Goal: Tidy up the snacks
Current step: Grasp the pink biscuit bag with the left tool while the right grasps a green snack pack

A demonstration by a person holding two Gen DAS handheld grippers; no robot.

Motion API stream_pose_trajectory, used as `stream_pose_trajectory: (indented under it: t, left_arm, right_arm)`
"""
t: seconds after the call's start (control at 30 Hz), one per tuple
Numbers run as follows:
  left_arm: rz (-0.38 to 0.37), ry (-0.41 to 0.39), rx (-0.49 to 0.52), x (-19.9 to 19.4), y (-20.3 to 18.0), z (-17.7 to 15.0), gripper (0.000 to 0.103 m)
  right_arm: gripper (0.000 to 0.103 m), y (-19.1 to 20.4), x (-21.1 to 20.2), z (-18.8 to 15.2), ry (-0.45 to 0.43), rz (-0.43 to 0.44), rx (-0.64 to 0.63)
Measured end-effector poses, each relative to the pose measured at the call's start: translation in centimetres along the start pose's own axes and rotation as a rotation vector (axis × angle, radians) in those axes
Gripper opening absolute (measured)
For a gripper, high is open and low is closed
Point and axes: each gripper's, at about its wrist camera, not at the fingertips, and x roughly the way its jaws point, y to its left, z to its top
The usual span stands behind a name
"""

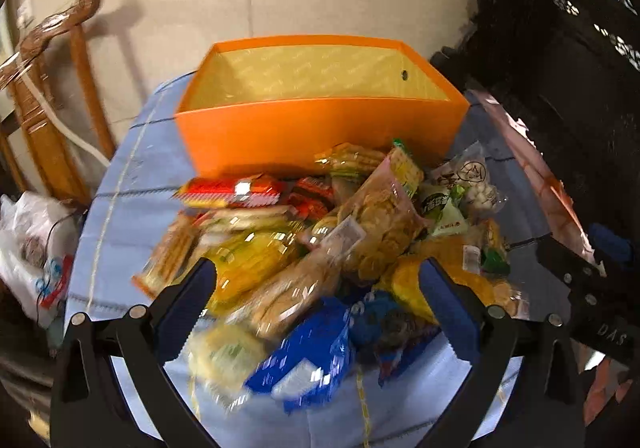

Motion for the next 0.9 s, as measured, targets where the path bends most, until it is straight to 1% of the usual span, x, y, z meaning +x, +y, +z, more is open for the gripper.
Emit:
stream_pose_trajectory:
  t: [0.1, 0.13, 0.17, 0.2, 0.23, 0.27, 0.33, 0.37, 0.4, 0.43, 0.47, 0.5, 0.53, 0.57, 0.6, 0.63, 0.67, 0.7, 0.77, 0.83, 0.87, 0.9]
  left_arm:
    - [-0.045, -0.009, 0.052, 2.8, -0.6, 0.7, 0.099]
    - [-0.048, -0.009, 0.071, 3.8, -0.8, 0.9, 0.099]
    - [-0.051, 0.004, 0.108, 5.2, -1.1, 1.2, 0.099]
    - [-0.041, 0.017, 0.132, 6.0, -1.4, 1.4, 0.099]
    - [-0.041, 0.023, 0.159, 6.9, -1.7, 1.6, 0.099]
    - [-0.054, 0.023, 0.180, 7.7, -2.0, 1.6, 0.099]
    - [-0.066, 0.032, 0.218, 8.8, -2.6, 1.4, 0.099]
    - [-0.052, 0.012, 0.261, 9.0, -3.1, 1.3, 0.099]
    - [-0.057, 0.000, 0.303, 8.9, -3.6, 1.2, 0.099]
    - [-0.068, 0.005, 0.345, 9.0, -4.2, 1.1, 0.099]
    - [-0.068, 0.006, 0.368, 9.1, -4.7, 1.0, 0.099]
    - [-0.068, 0.006, 0.385, 9.2, -5.1, 1.0, 0.099]
    - [-0.077, 0.008, 0.397, 9.4, -5.3, 1.0, 0.099]
    - [-0.092, 0.013, 0.401, 9.5, -5.4, 1.2, 0.094]
    - [-0.121, 0.027, 0.398, 9.7, -5.4, 1.4, 0.068]
    - [-0.157, 0.060, 0.384, 10.3, -5.3, 1.5, 0.065]
    - [-0.180, 0.079, 0.374, 10.6, -5.2, 1.6, 0.063]
    - [-0.210, 0.088, 0.382, 10.6, -5.2, 1.7, 0.058]
    - [-0.230, 0.107, 0.374, 10.5, -4.9, 1.7, 0.054]
    - [-0.260, 0.125, 0.326, 10.2, -4.2, 1.7, 0.050]
    - [-0.277, 0.134, 0.303, 9.9, -3.9, 1.5, 0.050]
    - [-0.278, 0.134, 0.295, 9.6, -3.7, 1.4, 0.049]
  right_arm:
    - [0.098, 0.2, 3.1, 1.6, 0.041, 0.057, -0.005]
    - [0.098, 0.0, 4.6, 2.4, 0.056, 0.099, -0.002]
    - [0.097, -0.2, 6.1, 3.0, 0.093, 0.123, 0.013]
    - [0.097, -0.7, 7.9, 3.7, 0.135, 0.178, 0.056]
    - [0.097, -0.9, 9.1, 4.1, 0.158, 0.219, 0.083]
    - [0.096, -1.0, 10.5, 4.3, 0.190, 0.225, 0.099]
    - [0.096, -0.4, 12.6, 4.5, 0.244, 0.234, 0.087]
    - [0.096, -0.1, 13.3, 4.4, 0.260, 0.228, 0.081]
    - [0.096, 0.3, 13.9, 4.4, 0.270, 0.230, 0.076]
    - [0.098, 0.6, 14.1, 4.5, 0.265, 0.235, 0.076]
    - [0.097, 0.8, 14.4, 4.6, 0.261, 0.241, 0.081]
    - [0.096, 1.0, 14.7, 4.8, 0.267, 0.226, 0.091]
    - [0.082, 1.0, 14.9, 4.9, 0.272, 0.197, 0.100]
    - [0.050, 0.9, 15.0, 5.0, 0.275, 0.164, 0.108]
    - [0.035, 0.8, 15.0, 4.9, 0.272, 0.173, 0.118]
    - [0.031, 0.7, 15.1, 4.8, 0.290, 0.204, 0.141]
    - [0.030, 0.4, 14.8, 4.7, 0.314, 0.206, 0.147]
    - [0.029, 0.7, 14.4, 4.5, 0.313, 0.198, 0.136]
    - [0.028, 0.9, 13.5, 4.2, 0.313, 0.193, 0.142]
    - [0.025, 1.0, 12.3, 4.0, 0.306, 0.194, 0.154]
    - [0.024, 0.9, 11.8, 3.8, 0.306, 0.204, 0.175]
    - [0.023, 0.7, 11.1, 3.7, 0.305, 0.225, 0.204]
